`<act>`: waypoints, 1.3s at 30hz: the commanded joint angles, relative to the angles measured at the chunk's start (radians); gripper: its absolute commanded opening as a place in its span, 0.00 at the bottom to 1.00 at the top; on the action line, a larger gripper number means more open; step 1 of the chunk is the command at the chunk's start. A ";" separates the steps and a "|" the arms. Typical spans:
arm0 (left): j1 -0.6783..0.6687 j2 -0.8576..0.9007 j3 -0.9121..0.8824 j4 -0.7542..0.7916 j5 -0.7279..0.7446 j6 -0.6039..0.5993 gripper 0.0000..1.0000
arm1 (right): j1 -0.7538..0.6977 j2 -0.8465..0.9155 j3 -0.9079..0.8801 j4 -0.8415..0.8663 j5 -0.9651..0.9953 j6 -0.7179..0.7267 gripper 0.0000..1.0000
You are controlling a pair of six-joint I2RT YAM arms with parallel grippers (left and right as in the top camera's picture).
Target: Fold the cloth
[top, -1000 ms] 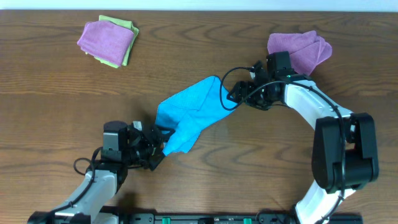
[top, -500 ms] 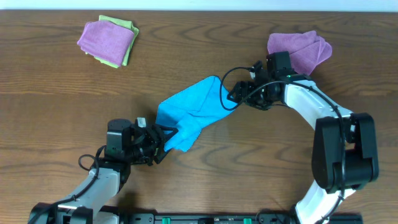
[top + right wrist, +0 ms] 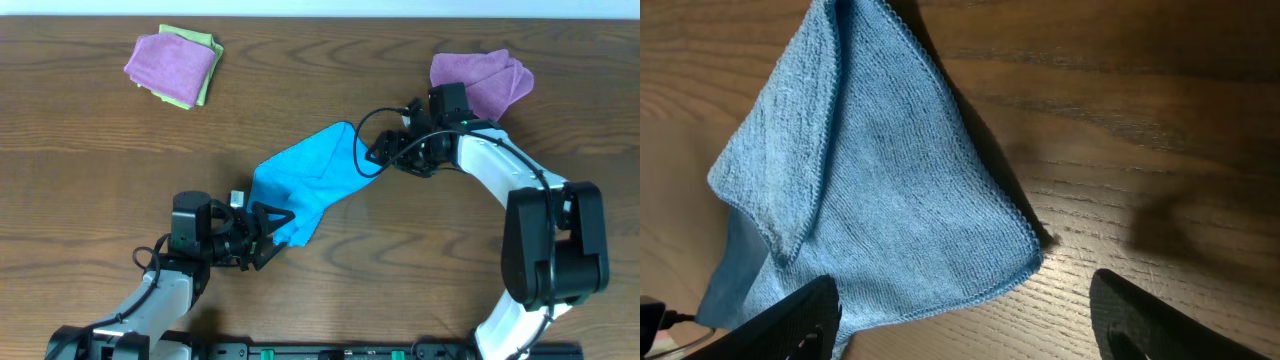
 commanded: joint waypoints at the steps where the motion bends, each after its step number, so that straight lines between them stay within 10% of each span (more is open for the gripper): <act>1: -0.002 0.005 -0.001 0.003 0.069 0.035 0.75 | 0.006 0.003 -0.006 -0.002 -0.010 0.014 0.80; 33: -0.003 0.005 -0.001 -0.097 -0.078 0.141 0.73 | 0.006 0.003 -0.006 -0.004 -0.003 0.014 0.78; 39: -0.003 0.005 -0.001 -0.040 -0.093 0.097 0.39 | 0.006 0.003 -0.006 -0.004 -0.003 0.014 0.78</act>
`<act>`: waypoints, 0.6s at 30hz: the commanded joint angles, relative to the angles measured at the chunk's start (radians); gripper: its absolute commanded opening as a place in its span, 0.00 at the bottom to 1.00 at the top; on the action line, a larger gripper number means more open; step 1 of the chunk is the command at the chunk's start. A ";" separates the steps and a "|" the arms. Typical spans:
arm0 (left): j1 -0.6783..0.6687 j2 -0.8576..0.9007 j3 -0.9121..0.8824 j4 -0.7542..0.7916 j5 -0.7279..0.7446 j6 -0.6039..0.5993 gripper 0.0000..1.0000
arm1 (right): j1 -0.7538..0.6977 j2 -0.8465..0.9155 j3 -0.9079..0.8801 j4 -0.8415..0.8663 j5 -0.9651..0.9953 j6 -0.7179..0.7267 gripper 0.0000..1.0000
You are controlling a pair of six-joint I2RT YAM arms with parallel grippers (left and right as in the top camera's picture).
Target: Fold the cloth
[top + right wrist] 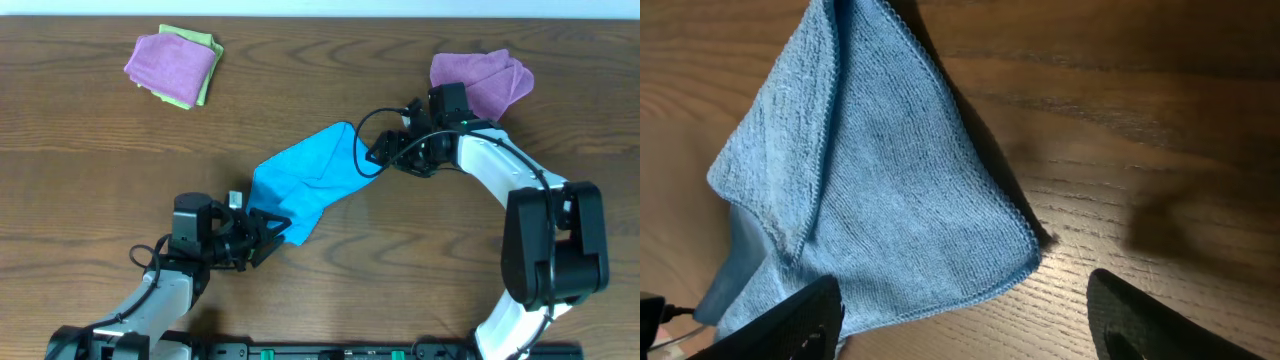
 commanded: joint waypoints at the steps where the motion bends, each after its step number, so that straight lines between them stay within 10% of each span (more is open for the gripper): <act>1: -0.003 0.005 -0.001 0.009 -0.019 -0.013 0.32 | 0.006 0.003 -0.006 -0.002 -0.003 0.014 0.78; 6: -0.003 0.005 -0.001 0.009 -0.023 -0.012 0.06 | 0.008 0.003 -0.006 -0.012 -0.003 0.013 0.78; 18: -0.002 0.005 0.002 0.102 0.019 -0.009 0.06 | 0.008 0.030 -0.007 -0.023 0.049 -0.006 0.84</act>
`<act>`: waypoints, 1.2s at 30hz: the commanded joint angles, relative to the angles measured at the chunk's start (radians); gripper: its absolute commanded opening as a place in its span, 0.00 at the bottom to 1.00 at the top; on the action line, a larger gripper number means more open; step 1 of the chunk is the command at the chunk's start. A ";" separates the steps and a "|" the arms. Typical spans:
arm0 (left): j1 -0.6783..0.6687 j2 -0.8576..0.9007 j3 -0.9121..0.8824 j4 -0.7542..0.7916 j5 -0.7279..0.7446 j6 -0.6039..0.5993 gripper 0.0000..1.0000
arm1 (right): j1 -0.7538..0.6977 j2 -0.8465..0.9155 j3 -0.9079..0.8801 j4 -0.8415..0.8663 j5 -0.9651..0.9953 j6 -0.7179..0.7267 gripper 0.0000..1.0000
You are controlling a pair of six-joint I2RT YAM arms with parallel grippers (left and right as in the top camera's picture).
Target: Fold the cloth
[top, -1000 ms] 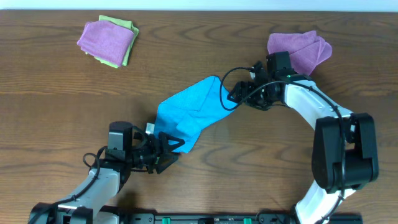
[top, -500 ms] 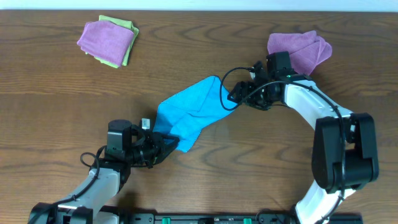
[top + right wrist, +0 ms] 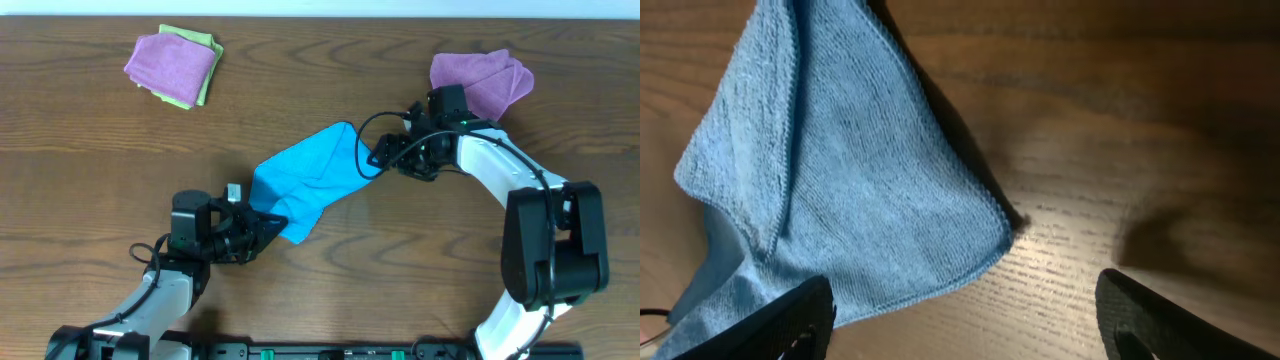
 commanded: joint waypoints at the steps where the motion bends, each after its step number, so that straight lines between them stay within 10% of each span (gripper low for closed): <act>1: -0.002 0.005 0.003 0.005 0.027 0.003 0.06 | 0.006 0.037 -0.007 0.012 0.005 -0.006 0.83; 16: -0.002 0.005 0.029 0.053 0.045 -0.024 0.06 | 0.078 0.134 -0.007 0.072 -0.116 0.027 0.65; 22: -0.002 0.005 0.030 0.085 0.046 -0.050 0.06 | 0.122 0.134 -0.007 0.100 -0.069 0.026 0.01; 36: 0.050 0.006 0.292 0.101 -0.045 -0.081 0.06 | 0.065 -0.190 -0.003 0.181 -0.069 0.019 0.01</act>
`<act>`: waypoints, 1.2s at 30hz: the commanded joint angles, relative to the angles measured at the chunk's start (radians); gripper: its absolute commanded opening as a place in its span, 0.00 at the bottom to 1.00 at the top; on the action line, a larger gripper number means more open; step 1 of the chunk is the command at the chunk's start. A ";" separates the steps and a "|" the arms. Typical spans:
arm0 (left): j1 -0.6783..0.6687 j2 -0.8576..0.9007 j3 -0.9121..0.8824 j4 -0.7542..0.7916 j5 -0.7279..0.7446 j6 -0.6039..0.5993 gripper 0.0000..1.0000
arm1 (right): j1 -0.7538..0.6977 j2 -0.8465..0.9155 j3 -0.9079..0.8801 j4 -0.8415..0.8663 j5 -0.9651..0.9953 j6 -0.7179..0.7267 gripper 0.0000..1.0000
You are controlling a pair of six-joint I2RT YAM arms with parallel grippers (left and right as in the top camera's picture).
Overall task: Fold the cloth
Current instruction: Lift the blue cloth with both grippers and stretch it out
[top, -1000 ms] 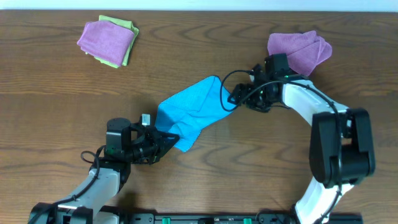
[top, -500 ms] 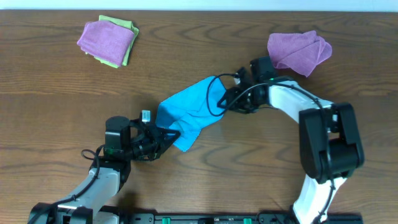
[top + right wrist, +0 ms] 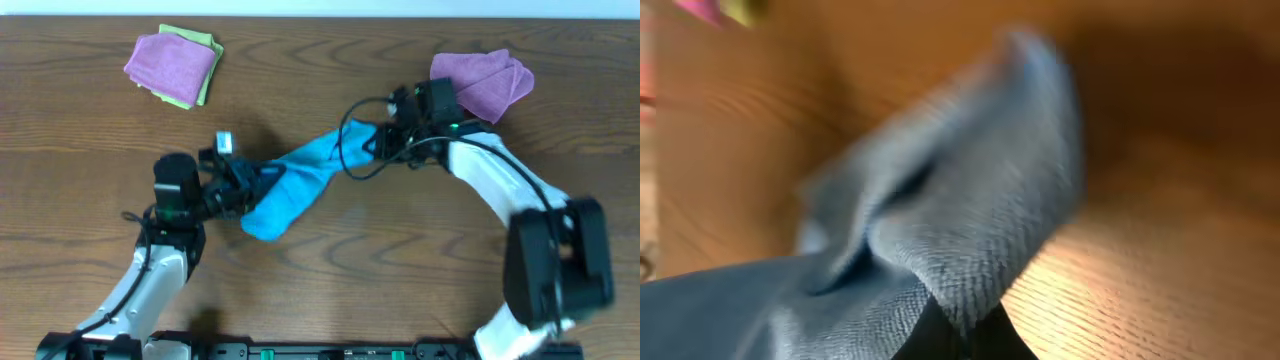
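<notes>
The blue cloth [image 3: 300, 185] is bunched into a narrow band slanting across the middle of the table, held between both grippers. My right gripper [image 3: 375, 140] is shut on its upper right end; in the right wrist view a fold of the cloth [image 3: 940, 230] is pinched between the dark fingers of that gripper [image 3: 965, 335]. My left gripper [image 3: 262, 176] sits at the cloth's left edge and looks shut on it. The cloth's lower end droops to the table below the left gripper.
A folded purple cloth on a green one [image 3: 175, 65] lies at the far left. A loose purple cloth [image 3: 485, 82] lies at the far right, just behind the right arm. Bare wooden table [image 3: 420, 260] lies in front.
Both grippers were open at the flat cloth's corners; now both are shut on it. The left gripper has moved away from the front edge, and the cloth is gathered up between them.
The cloth lay spread flat, the left gripper open at its near corner and the right open at its far right corner. Both stayed there, closing in slightly. Now each grips an end and the cloth is bunched between them.
</notes>
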 commanded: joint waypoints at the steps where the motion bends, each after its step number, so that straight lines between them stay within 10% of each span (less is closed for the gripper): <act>1: 0.018 0.006 0.076 -0.004 -0.077 -0.001 0.06 | -0.004 -0.101 0.002 0.040 0.000 0.003 0.01; 16: 0.065 0.471 0.647 -0.005 0.001 0.135 0.06 | -0.030 -0.021 0.182 0.259 0.127 0.029 0.01; 36: 0.134 0.574 0.896 -0.437 0.262 0.484 0.06 | -0.060 0.055 0.464 -0.217 0.128 -0.167 0.01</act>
